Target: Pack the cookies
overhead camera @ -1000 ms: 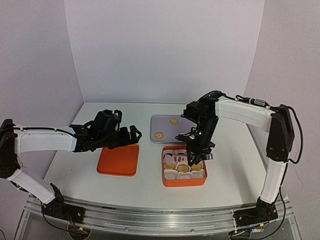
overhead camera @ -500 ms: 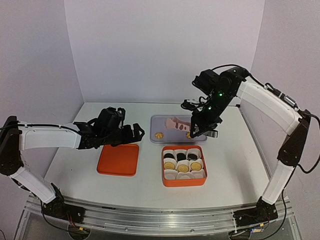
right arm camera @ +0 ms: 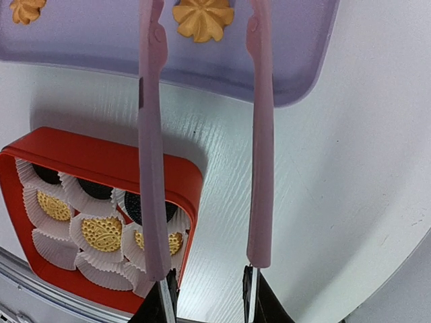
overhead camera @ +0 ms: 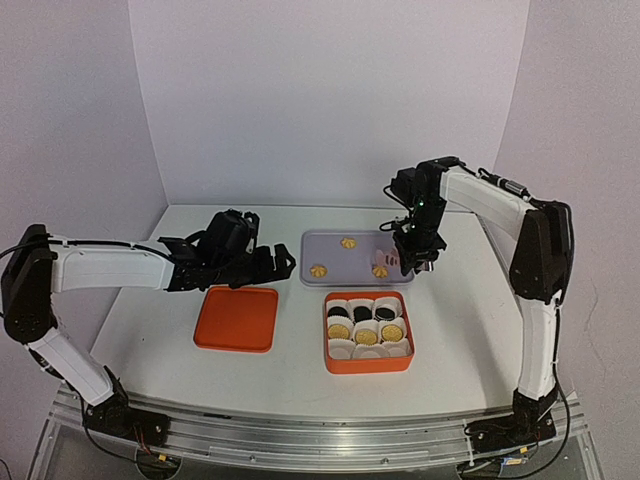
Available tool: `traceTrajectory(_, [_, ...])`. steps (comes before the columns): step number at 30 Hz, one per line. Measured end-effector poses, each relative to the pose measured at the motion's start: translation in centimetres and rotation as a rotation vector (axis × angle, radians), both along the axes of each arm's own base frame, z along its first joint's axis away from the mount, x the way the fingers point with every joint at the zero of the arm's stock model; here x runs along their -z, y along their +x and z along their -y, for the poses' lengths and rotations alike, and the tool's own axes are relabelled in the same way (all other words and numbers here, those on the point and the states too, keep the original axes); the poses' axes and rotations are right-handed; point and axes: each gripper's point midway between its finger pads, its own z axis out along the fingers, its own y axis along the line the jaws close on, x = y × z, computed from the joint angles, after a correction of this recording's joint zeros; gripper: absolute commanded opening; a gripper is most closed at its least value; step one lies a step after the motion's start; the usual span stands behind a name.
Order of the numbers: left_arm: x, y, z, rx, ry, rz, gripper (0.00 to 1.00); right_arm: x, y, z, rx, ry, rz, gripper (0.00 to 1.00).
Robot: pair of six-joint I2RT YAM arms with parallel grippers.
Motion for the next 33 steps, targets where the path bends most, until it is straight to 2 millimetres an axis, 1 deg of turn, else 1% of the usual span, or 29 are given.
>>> traceTrajectory(9, [0.9,0.2,0.2,0.009,0.028,-0.011,1.00,0.7,1.1,-0.6,-0.005,-0.002,0.005,0.33])
traceTrajectory(12, [0.9,0.2,0.2,0.011,0.030,-0.010,1.00,1.3,1.1,-0.6,-0.004,-0.009,-0.009,0.34])
traceTrajectory(18, [0.9,0.2,0.2,0.011,0.031,-0.011,1.00,1.9,1.1,-0.5,-0.003,-0.011,-0.025,0.34])
traceTrajectory(22, [1.4,0.2,0.3,0.011,0.038,-0.017,1.00,2.9,1.1,-0.5,-0.002,-0.020,-0.047,0.33])
traceTrajectory(27, [1.4,0.2,0.3,0.011,0.039,-0.018,1.00,4.0,1.0,-0.4,-0.002,-0.033,-0.071,0.32])
traceTrajectory(33, [1.4,0.2,0.3,0.011,0.038,-0.018,1.00,4.0,1.0,-0.4,-0.002,-0.033,-0.071,0.27])
